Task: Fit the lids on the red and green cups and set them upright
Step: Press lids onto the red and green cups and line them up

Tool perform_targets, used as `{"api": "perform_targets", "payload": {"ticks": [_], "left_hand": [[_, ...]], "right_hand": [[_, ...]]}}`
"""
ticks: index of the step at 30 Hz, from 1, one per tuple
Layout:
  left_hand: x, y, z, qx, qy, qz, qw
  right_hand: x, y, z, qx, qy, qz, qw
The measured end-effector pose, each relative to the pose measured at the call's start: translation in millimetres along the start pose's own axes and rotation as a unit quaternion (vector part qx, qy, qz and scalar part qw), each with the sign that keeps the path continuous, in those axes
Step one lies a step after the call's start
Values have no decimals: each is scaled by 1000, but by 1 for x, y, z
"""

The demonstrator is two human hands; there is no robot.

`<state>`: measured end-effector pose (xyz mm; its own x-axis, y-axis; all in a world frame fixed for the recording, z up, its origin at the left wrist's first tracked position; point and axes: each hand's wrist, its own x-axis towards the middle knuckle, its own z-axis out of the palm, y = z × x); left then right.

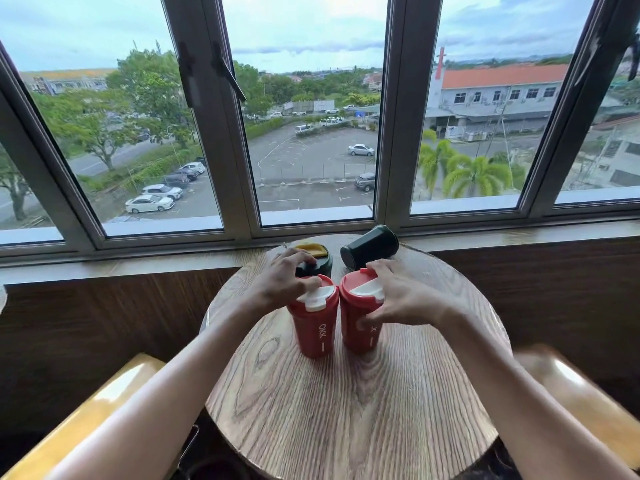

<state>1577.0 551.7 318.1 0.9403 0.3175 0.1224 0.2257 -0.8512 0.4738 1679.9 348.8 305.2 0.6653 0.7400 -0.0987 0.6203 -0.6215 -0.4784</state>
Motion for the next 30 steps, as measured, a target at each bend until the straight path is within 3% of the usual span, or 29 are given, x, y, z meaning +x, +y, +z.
{"api": "perform_targets", "payload": {"ticks": [3,10,16,19,23,26,30], "left_hand": [[2,-1,0,-15,-4,-1,1000],[3,-1,-1,-25,6,-1,1000],[1,-2,-1,-7,12,7,1000],[-2,-4,1,1,29,22,999],[0,-7,7,-25,86,31,996],[11,-3,9,-41,108,24,993],[23,1,12,-19,103,13,994]], "right_hand": [[-1,-2,-6,32,-13,-29,999],[2,-9,5,16,81,1,997],[0,-7,2,50,49,7,998],[-5,-5,-2,145,37,9,989],[1,4,-7,271,128,53,952],[19,23,-12,292,189,100,932],[66,52,-23,276,198,127,932]]}}
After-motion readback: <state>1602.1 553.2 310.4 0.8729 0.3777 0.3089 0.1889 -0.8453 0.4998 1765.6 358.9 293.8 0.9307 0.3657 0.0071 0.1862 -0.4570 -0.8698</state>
